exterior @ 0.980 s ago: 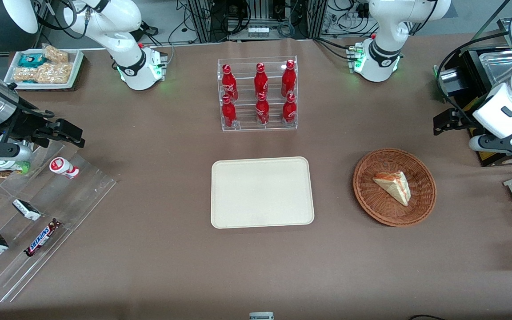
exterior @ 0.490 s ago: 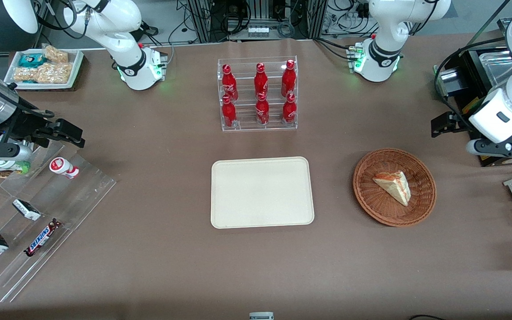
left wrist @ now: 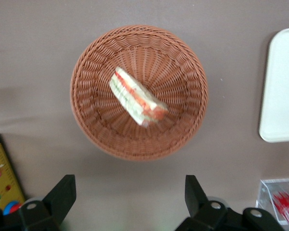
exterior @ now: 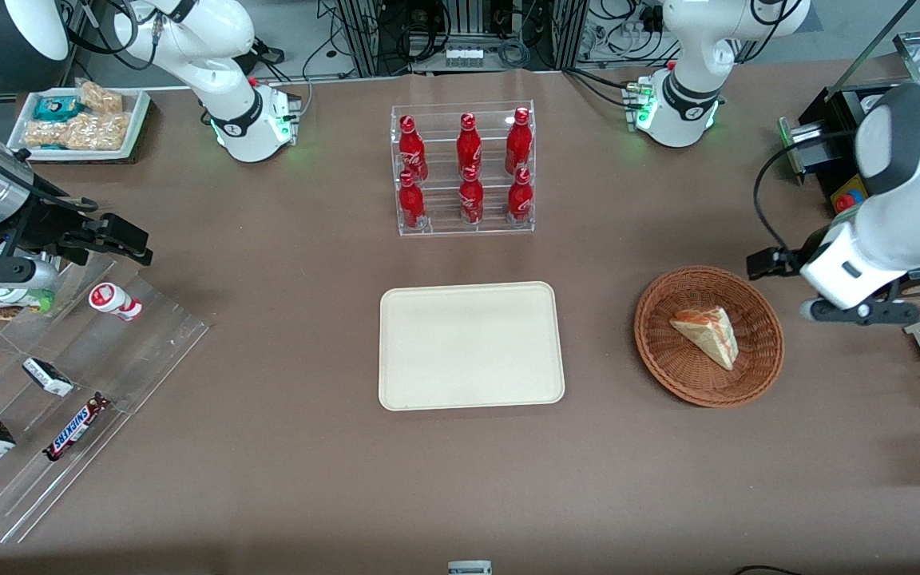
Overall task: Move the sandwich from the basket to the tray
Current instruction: 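Lower the open left gripper onto the wrapped sandwich and close it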
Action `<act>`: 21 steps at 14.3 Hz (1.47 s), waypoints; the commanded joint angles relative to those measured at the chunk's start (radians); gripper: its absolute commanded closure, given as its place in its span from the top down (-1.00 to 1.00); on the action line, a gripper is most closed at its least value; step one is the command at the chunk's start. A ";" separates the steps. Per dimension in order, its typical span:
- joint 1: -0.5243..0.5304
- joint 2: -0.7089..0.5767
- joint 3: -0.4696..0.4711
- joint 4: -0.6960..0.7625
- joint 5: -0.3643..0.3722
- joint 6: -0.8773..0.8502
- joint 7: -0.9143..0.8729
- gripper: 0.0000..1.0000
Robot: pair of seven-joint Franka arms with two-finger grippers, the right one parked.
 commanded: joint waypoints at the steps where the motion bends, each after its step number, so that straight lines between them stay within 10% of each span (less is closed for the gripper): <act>1: 0.000 -0.029 -0.001 -0.170 0.006 0.177 -0.058 1.00; 7: -0.003 -0.029 -0.001 -0.446 0.043 0.607 -0.403 1.00; 11: -0.008 0.044 -0.005 -0.448 0.043 0.736 -0.982 1.00; 15: -0.008 0.116 -0.006 -0.448 0.037 0.779 -1.131 1.00; 17: -0.008 0.136 -0.006 -0.447 0.035 0.779 -1.132 0.63; 20: -0.008 0.126 -0.009 -0.436 0.035 0.756 -1.128 -0.74; 21: -0.011 0.122 -0.012 -0.412 0.037 0.721 -1.120 -0.77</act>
